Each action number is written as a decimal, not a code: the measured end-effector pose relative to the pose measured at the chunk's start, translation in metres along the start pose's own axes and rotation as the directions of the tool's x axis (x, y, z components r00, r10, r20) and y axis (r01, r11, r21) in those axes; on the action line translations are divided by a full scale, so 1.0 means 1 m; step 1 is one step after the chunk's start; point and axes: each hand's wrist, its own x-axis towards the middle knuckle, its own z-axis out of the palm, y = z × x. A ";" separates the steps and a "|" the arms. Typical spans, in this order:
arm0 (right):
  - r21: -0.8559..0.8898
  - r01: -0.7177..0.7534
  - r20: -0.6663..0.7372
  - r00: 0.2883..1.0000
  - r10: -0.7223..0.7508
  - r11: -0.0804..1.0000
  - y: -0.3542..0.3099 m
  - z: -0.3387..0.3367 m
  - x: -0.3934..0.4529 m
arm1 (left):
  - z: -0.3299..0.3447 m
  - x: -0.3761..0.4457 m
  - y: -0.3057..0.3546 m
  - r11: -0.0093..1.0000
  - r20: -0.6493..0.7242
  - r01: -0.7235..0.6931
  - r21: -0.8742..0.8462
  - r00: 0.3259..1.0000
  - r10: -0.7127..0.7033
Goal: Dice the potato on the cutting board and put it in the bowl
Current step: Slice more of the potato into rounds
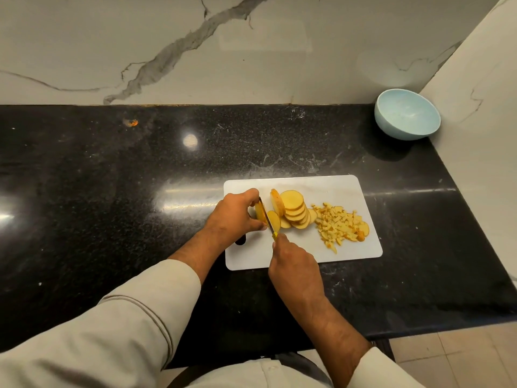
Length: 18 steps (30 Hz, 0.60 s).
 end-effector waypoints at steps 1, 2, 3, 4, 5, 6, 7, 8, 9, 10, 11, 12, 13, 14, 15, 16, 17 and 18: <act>-0.003 0.001 -0.004 1.000 -0.001 1.000 0.000 0.000 0.001 | -0.001 0.001 0.000 1.000 0.006 0.000 0.002 1.000 0.000; -0.005 -0.003 -0.008 1.000 0.003 1.000 -0.001 0.000 0.002 | -0.001 0.001 0.000 1.000 0.008 0.001 0.001 1.000 -0.001; -0.008 -0.010 -0.010 1.000 0.010 1.000 -0.002 0.000 0.004 | -0.001 0.001 0.000 1.000 0.007 0.002 0.003 1.000 -0.002; -0.008 -0.019 -0.011 1.000 0.019 1.000 -0.004 0.001 0.005 | -0.001 0.001 0.000 1.000 0.006 0.002 0.008 1.000 -0.002; -0.007 -0.027 -0.009 1.000 0.027 1.000 -0.005 0.002 0.006 | 0.000 0.001 -0.001 1.000 0.005 0.001 0.012 1.000 -0.001; -0.004 -0.032 -0.007 0.999 0.032 0.999 -0.006 0.002 0.007 | 0.000 0.001 -0.001 1.000 0.005 0.002 0.010 1.000 -0.002; -0.005 -0.033 -0.006 0.999 0.033 0.999 -0.007 0.002 0.008 | 0.000 0.001 -0.001 1.000 0.006 0.001 0.007 1.000 -0.002; -0.007 -0.031 -0.008 0.999 0.031 0.999 -0.009 0.001 0.009 | 0.000 0.001 -0.002 1.000 0.008 0.001 0.009 1.000 -0.001; -0.007 -0.029 -0.014 0.999 0.029 1.000 -0.010 0.001 0.012 | 0.000 0.001 -0.002 1.000 0.009 0.001 0.016 1.000 -0.001; 0.000 -0.028 -0.022 0.999 0.028 1.000 -0.011 -0.001 0.014 | 0.000 0.001 -0.002 1.000 0.008 0.000 0.022 1.000 0.000; 0.011 -0.027 -0.027 0.999 0.027 1.000 -0.013 -0.003 0.017 | 0.001 0.001 -0.002 1.000 0.007 0.000 0.025 1.000 0.000; 0.021 -0.023 -0.026 0.999 0.023 1.000 -0.015 -0.005 0.021 | 0.001 0.002 -0.001 1.000 0.006 -0.002 0.026 1.000 0.002; 0.028 -0.017 -0.017 1.000 0.017 0.999 -0.018 -0.006 0.025 | 0.001 0.003 -0.001 1.000 0.007 0.000 0.028 1.000 0.000; 0.032 -0.011 -0.006 1.000 0.011 0.999 -0.020 -0.008 0.030 | 0.000 0.003 -0.001 0.999 0.011 0.006 0.032 1.000 -0.007; 0.035 -0.007 0.005 1.000 0.007 0.999 -0.021 -0.009 0.032 | -0.002 0.005 -0.002 0.999 0.018 0.015 0.036 1.000 -0.016; 0.035 -0.007 0.014 1.000 0.007 0.999 -0.022 -0.010 0.034 | -0.004 0.006 -0.002 0.999 0.027 0.022 0.042 0.999 -0.023; 0.029 -0.011 0.024 1.000 0.011 1.000 -0.021 -0.011 0.033 | -0.006 0.008 -0.001 0.999 0.037 0.024 0.048 0.999 -0.025; 0.020 -0.019 0.037 0.999 0.018 1.000 -0.019 -0.012 0.031 | -0.007 0.009 0.000 0.998 0.045 0.024 0.051 0.999 -0.026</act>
